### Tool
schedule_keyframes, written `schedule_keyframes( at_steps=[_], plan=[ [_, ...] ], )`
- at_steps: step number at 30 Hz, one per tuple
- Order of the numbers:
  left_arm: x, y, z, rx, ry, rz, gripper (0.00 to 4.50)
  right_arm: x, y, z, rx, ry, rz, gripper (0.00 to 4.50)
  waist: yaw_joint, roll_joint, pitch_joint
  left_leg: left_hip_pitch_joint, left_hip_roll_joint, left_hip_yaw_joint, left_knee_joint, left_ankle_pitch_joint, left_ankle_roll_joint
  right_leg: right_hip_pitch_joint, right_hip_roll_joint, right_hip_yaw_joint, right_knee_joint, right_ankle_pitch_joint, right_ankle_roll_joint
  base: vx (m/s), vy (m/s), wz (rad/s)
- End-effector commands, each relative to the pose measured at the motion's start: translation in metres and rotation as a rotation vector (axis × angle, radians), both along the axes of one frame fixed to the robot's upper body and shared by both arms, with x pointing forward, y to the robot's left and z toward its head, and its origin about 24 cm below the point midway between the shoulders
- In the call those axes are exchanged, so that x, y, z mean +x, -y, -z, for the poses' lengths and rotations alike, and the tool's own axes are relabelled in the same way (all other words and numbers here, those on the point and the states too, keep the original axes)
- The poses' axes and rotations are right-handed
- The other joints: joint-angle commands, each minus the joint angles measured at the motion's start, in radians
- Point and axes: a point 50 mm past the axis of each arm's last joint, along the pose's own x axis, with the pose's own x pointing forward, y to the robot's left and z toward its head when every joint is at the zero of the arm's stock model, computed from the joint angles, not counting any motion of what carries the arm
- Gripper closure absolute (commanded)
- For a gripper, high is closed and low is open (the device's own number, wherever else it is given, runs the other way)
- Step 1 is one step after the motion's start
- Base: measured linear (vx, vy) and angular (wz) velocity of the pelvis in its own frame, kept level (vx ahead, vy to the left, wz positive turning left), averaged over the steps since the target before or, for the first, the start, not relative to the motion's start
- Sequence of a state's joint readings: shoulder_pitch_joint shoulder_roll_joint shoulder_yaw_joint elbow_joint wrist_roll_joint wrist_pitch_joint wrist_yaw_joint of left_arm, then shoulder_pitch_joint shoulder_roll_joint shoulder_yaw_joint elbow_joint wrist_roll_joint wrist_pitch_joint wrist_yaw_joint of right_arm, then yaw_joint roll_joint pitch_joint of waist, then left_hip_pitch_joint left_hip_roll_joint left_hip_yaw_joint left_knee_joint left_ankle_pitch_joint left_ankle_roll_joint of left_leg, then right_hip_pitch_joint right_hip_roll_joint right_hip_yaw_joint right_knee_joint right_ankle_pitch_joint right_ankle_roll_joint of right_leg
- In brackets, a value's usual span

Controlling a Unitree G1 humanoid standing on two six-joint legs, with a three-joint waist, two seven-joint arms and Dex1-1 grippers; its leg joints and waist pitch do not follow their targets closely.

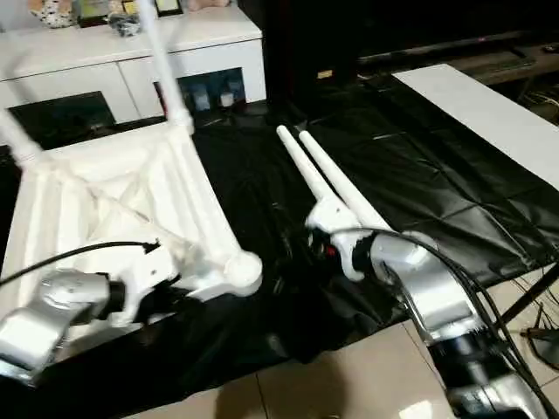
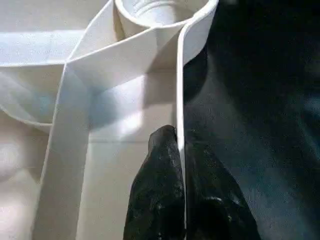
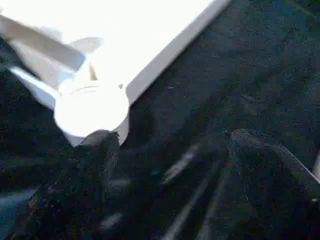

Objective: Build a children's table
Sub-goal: Rotate table base, then pick table leg

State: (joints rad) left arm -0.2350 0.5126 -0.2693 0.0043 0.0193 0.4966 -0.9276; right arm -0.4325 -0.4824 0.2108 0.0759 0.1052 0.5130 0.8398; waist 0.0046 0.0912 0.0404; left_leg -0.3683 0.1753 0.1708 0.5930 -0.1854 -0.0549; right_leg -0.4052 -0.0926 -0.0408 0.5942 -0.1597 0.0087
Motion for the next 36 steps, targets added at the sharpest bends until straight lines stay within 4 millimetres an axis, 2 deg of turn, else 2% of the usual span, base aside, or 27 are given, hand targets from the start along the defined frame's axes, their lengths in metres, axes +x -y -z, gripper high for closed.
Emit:
schedule_keyframes(
  at_steps=[1,2,6,9,10,11,15,20,21,23,25,26,27,30,31,32,33,34,35,36],
  plan=[
    [0.005,-0.009,-0.001,0.057,0.034,-0.103,4.50,0.009,0.008,0.000,-0.014,-0.001,0.108,0.57,0.006,-0.018,-0.056,0.003,0.030,-0.012,-0.072,-0.289,0.033,0.045,-0.032,0.022,-0.074,-0.334,-0.213,0.000,0.000,0.00],
    [0.005,-0.009,-0.001,0.057,0.034,-0.103,4.50,0.009,0.008,0.000,-0.014,-0.001,0.108,0.57,0.007,-0.014,-0.057,0.003,0.029,-0.013,-0.073,-0.290,0.030,0.044,-0.032,0.022,-0.074,-0.337,-0.208,0.000,0.000,0.00],
    [0.014,-0.008,-0.001,0.120,0.050,-0.273,4.50,0.024,0.018,0.005,-0.047,-0.001,0.301,0.57,0.000,-0.016,-0.056,0.001,0.025,-0.013,-0.070,-0.290,0.024,0.045,-0.031,0.020,-0.075,-0.342,-0.209,0.000,0.000,0.00],
    [0.015,-0.007,0.001,0.148,0.037,-0.355,4.50,0.028,0.021,0.005,-0.059,-0.008,0.374,0.57,-0.003,-0.017,-0.057,0.000,0.024,-0.013,-0.069,-0.283,0.021,0.047,-0.031,0.019,-0.075,-0.353,-0.198,0.000,0.000,0.00],
    [0.016,-0.007,0.001,0.152,0.032,-0.376,4.50,0.029,0.021,0.005,-0.051,-0.012,0.390,0.57,-0.010,-0.018,-0.057,-0.006,0.023,-0.015,-0.070,-0.282,0.024,0.051,-0.031,0.016,-0.075,-0.359,-0.191,0.000,0.000,0.00],
    [0.015,-0.006,0.002,0.177,0.028,-0.408,4.50,0.031,0.021,0.004,-0.042,-0.015,0.420,0.57,-0.012,-0.019,-0.059,-0.004,0.022,-0.014,-0.067,-0.276,0.028,0.050,-0.032,0.017,-0.077,-0.356,-0.189,0.000,0.000,0.00],
    [0.013,-0.012,0.005,0.243,0.022,-0.453,4.50,0.037,0.023,0.001,-0.059,-0.010,0.495,0.57,-0.017,-0.019,-0.060,-0.007,0.020,-0.014,-0.064,-0.248,0.041,0.050,-0.029,0.014,-0.076,-0.331,-0.203,0.000,0.000,0.00],
    [0.014,-0.016,0.004,0.266,0.034,-0.454,4.50,0.043,0.025,-0.002,-0.068,-0.033,0.557,0.57,-0.014,-0.020,-0.059,-0.001,0.021,-0.013,-0.065,-0.270,0.036,0.045,-0.028,0.013,-0.078,-0.354,-0.199,0.000,0.000,0.00],
    [0.015,-0.016,0.002,0.273,0.081,-0.379,4.22,0.046,0.025,-0.004,-0.047,-0.053,0.575,0.57,-0.014,-0.019,-0.057,-0.001,0.022,-0.013,-0.066,-0.280,0.034,0.044,-0.028,0.013,-0.079,-0.355,-0.198,0.000,0.000,0.00],
    [0.015,-0.016,0.001,0.254,0.085,-0.361,3.93,0.047,0.025,-0.005,-0.043,-0.063,0.580,0.57,-0.015,-0.018,-0.059,0.000,0.021,-0.015,-0.067,-0.297,0.027,0.042,-0.028,0.012,-0.078,-0.356,-0.196,0.000,0.000,0.00],
    [0.014,-0.017,0.001,0.253,0.080,-0.348,3.85,0.049,0.025,-0.006,-0.037,-0.073,0.587,0.30,-0.015,-0.019,-0.060,0.001,0.022,-0.015,-0.066,-0.292,0.024,0.043,-0.028,0.013,-0.074,-0.333,-0.199,0.000,0.000,0.00],
    [0.013,-0.020,-0.002,0.251,0.072,-0.330,3.52,0.053,0.025,-0.008,-0.034,-0.086,0.598,0.24,-0.013,-0.020,-0.060,0.004,0.022,-0.012,-0.066,-0.286,0.024,0.041,-0.028,0.014,-0.074,-0.316,-0.209,0.000,0.000,0.00],
    [0.013,-0.020,-0.002,0.251,0.072,-0.330,3.45,0.053,0.025,-0.008,-0.034,-0.086,0.598,0.18,-0.014,-0.019,-0.062,0.002,0.021,-0.014,-0.065,-0.278,0.023,0.044,-0.029,0.014,-0.070,-0.308,-0.214,0.000,0.000,0.00],
    [0.015,-0.033,-0.016,0.233,0.124,-0.280,3.42,0.063,0.019,-0.010,-0.034,-0.133,0.585,0.03,-0.014,-0.024,-0.063,-0.001,0.021,-0.014,-0.064,-0.265,0.026,0.043,-0.030,0.013,-0.065,-0.288,-0.231,0.000,0.000,0.00],
    [0.016,-0.035,-0.018,0.229,0.130,-0.279,3.09,0.064,0.018,-0.010,-0.032,-0.144,0.579,0.00,-0.015,-0.021,-0.063,-0.001,0.021,-0.014,-0.064,-0.269,0.025,0.042,-0.031,0.013,-0.064,-0.288,-0.236,0.000,0.000,0.00],
    [0.016,-0.035,-0.018,0.228,0.132,-0.279,3.00,0.064,0.017,-0.010,-0.032,-0.147,0.577,0.00,-0.013,-0.019,-0.061,0.003,0.024,-0.011,-0.063,-0.271,0.024,0.040,-0.029,0.014,-0.064,-0.267,-0.241,0.000,0.000,0.00],
    [0.017,-0.039,-0.022,0.224,0.137,-0.285,3.00,0.066,0.015,-0.008,-0.026,-0.167,0.565,0.00,-0.012,-0.025,-0.062,0.002,0.024,-0.010,-0.062,-0.268,0.025,0.041,-0.030,0.014,-0.063,-0.261,-0.244,0.000,0.000,0.00],
    [0.018,-0.042,-0.026,0.214,0.141,-0.275,3.00,0.067,0.013,-0.006,-0.032,-0.187,0.552,0.00,-0.008,-0.021,-0.063,0.002,0.024,-0.011,-0.062,-0.258,0.024,0.041,-0.032,0.014,-0.059,-0.251,-0.250,0.000,0.000,0.00],
    [0.018,-0.045,-0.031,0.201,0.146,-0.265,3.00,0.068,0.010,-0.002,-0.029,-0.212,0.540,0.00,-0.007,-0.024,-0.064,0.001,0.023,-0.011,-0.062,-0.251,0.023,0.042,-0.032,0.015,-0.057,-0.240,-0.258,0.000,0.000,0.00],
    [0.018,-0.047,-0.038,0.174,0.160,-0.240,3.00,0.069,0.006,0.001,-0.026,-0.238,0.523,0.00,-0.006,-0.030,-0.064,0.001,0.025,-0.009,-0.062,-0.244,0.023,0.041,-0.031,0.015,-0.056,-0.220,-0.265,0.000,0.000,0.00]
  ],
)
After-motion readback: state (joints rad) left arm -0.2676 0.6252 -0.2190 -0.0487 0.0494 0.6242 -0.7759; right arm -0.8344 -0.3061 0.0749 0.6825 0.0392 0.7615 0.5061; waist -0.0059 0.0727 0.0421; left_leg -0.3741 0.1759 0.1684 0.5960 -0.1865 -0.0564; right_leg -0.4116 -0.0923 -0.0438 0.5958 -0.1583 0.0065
